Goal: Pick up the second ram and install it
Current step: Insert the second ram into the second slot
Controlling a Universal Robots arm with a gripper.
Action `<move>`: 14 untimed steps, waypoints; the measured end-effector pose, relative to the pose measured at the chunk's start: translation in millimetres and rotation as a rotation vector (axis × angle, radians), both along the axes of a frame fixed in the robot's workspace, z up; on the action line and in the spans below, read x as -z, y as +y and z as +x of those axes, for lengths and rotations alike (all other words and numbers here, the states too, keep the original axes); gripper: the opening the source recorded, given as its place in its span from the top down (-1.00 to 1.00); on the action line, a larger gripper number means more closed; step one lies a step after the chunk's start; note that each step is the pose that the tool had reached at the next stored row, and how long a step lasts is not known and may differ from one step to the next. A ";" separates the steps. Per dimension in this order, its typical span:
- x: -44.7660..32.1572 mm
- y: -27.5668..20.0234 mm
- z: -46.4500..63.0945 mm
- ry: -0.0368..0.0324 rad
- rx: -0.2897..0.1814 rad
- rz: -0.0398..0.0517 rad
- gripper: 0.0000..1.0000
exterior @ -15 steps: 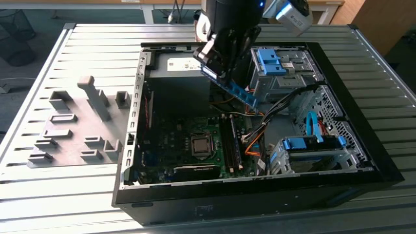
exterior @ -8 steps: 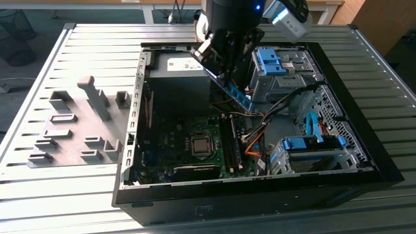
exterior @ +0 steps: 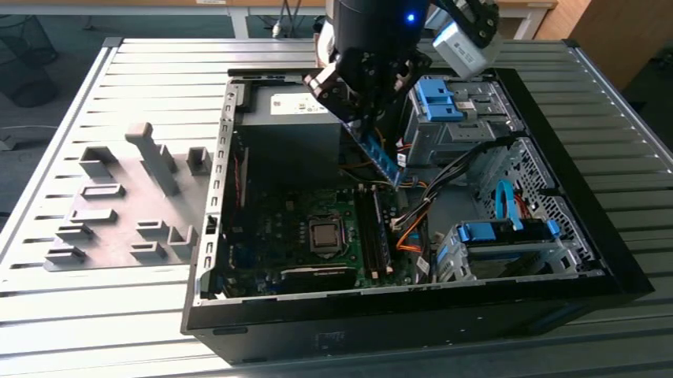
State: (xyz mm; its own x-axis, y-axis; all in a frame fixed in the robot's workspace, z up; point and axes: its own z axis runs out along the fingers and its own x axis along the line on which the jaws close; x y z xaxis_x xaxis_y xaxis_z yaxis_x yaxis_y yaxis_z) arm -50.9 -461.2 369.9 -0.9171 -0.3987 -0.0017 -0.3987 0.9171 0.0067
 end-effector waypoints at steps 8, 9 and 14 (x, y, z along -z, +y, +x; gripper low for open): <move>3.1 0.0 0.0 0.0000 0.145 0.0000 0.73; 3.5 0.0 0.0 0.0000 0.163 0.0000 0.73; 5.7 0.0 0.0 0.0000 0.254 0.0000 0.73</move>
State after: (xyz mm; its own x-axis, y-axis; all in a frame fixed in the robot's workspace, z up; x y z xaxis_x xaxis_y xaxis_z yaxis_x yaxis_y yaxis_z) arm -50.9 -461.3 364.3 -0.9878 -0.1555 -0.0017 -0.1555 0.9878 0.0067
